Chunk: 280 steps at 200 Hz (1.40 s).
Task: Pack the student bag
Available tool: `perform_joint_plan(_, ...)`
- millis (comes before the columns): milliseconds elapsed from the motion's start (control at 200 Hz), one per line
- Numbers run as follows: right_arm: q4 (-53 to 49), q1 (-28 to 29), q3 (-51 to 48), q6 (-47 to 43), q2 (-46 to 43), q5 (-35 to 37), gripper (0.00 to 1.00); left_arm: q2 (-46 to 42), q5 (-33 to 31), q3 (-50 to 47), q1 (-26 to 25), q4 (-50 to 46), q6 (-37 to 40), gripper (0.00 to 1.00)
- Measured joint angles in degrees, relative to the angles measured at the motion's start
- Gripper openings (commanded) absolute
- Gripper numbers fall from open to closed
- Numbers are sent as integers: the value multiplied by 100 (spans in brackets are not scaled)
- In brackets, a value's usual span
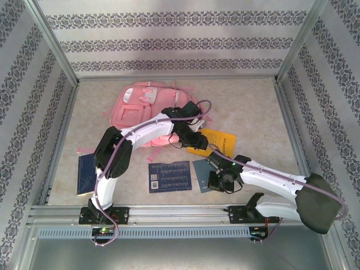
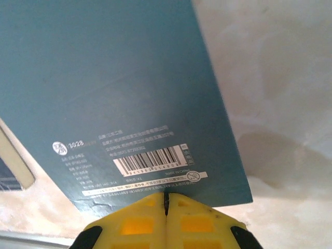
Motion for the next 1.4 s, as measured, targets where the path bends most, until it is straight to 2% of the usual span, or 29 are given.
perform_joint_plan(180, -68, -612, 105, -144, 149, 90, 0, 0, -11, -413, 0, 223, -105, 51)
perform_joint_plan(445, -310, -1792, 688, -879, 605, 844, 0, 13, -98, -529, -4, 417, -205, 50)
perform_joint_plan(535, -422, -1952, 970, -1062, 588, 905, 21, 52, -136, -529, -4, 485, -280, 49)
perform_joint_plan(620, -470, -2028, 1012, -1189, 295, 863, 37, 105, -144, -542, -24, 555, -369, 49)
perform_joint_plan(735, -525, -2352, 686, -1099, -531, 509, 49, 168, -136, -614, -94, 682, -474, 48)
perform_joint_plan(795, -544, -2575, 409, -1080, -931, 273, 53, 203, -136, -649, -140, 728, -531, 48)
perform_joint_plan(909, -522, -2938, -188, -925, -1467, -249, 54, 247, -111, -715, -188, 800, -616, 48)
perform_joint_plan(1014, -428, -3139, -608, -796, -1615, -612, 54, 304, -74, -721, -188, 826, -671, 48)
perform_joint_plan(1399, 538, -3307, -911, -551, -1106, -1318, 50, 448, 20, -802, -190, 942, -713, 46)
